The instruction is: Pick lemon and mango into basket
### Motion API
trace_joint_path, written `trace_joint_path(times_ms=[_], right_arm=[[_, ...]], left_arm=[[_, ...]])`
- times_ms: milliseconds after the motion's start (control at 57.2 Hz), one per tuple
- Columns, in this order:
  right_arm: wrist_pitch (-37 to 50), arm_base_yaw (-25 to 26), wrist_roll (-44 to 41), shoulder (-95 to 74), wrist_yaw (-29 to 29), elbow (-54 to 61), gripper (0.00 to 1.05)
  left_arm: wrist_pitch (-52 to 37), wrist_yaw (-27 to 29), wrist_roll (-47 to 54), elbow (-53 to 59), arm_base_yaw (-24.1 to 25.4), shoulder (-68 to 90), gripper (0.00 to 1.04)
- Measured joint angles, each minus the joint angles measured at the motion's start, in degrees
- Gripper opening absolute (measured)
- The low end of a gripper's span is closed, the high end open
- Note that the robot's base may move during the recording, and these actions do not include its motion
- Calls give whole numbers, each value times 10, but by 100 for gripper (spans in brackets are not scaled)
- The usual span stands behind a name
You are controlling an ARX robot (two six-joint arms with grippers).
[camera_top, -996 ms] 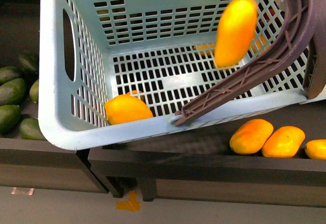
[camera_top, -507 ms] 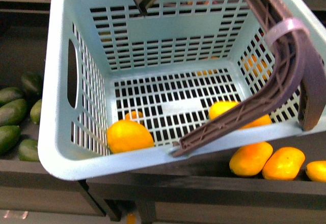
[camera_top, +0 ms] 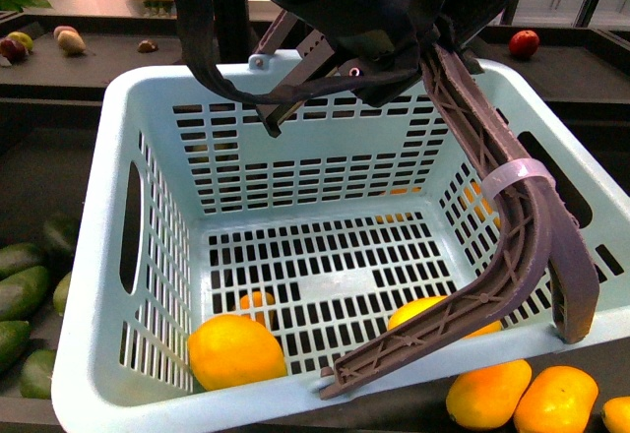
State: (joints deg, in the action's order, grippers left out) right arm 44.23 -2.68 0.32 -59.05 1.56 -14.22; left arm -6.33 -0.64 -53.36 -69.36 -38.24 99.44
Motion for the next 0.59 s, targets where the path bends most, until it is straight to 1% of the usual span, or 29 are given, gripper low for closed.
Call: trace_joint_path(times_ms=[17, 122, 367, 594], right_arm=[[-1, 7, 0, 7, -10, 6, 2], [-6, 25, 0, 39, -12, 32, 2], [-39, 25, 0, 115, -14, 76, 2], [-89, 25, 0, 195, -14, 105, 2]], left_arm=[[0, 0, 0, 0, 0, 0, 5], [0, 0, 0, 0, 0, 0, 5], [0, -3, 0, 0, 0, 0, 5], [0, -2, 0, 0, 0, 0, 5]])
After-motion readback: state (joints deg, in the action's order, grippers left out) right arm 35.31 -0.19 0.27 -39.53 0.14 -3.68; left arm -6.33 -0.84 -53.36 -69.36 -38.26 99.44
